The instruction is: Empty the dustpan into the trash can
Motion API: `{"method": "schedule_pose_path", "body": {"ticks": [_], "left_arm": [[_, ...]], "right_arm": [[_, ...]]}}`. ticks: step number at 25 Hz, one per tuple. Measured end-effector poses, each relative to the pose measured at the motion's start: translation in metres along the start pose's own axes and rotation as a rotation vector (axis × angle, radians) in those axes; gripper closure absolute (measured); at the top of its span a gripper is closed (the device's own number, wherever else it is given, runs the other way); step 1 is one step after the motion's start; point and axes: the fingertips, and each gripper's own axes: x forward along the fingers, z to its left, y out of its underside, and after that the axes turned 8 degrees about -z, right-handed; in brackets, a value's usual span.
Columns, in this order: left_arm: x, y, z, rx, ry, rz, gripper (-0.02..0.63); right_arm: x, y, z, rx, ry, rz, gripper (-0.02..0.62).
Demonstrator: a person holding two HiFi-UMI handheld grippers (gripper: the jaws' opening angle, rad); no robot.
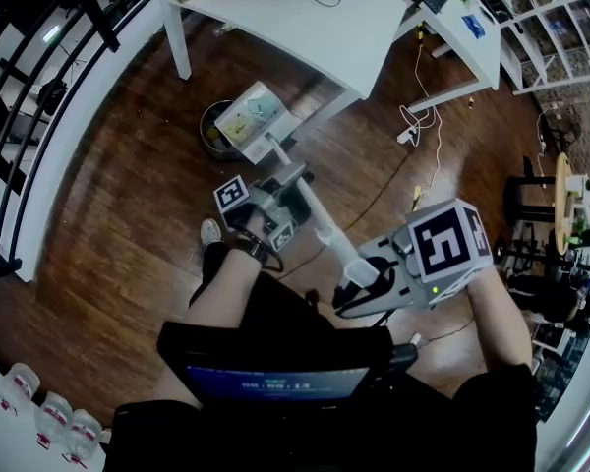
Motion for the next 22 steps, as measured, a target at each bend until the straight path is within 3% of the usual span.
{"method": "schedule_pose_path", "body": {"ticks": [9, 22], "left_arm": [[0.022, -0.032, -0.034, -0.060, -0.011, 0.021, 0.451], [0.053, -0.052, -0.044, -0.124, 0.042, -0.043, 0.457]], "right_arm": [[0.000, -0.055, -0.037, 0.074, -0.046, 0.089, 0.563], [-0.030, -0.062, -0.061, 0.114, -0.119, 0.257, 0.565]]}}
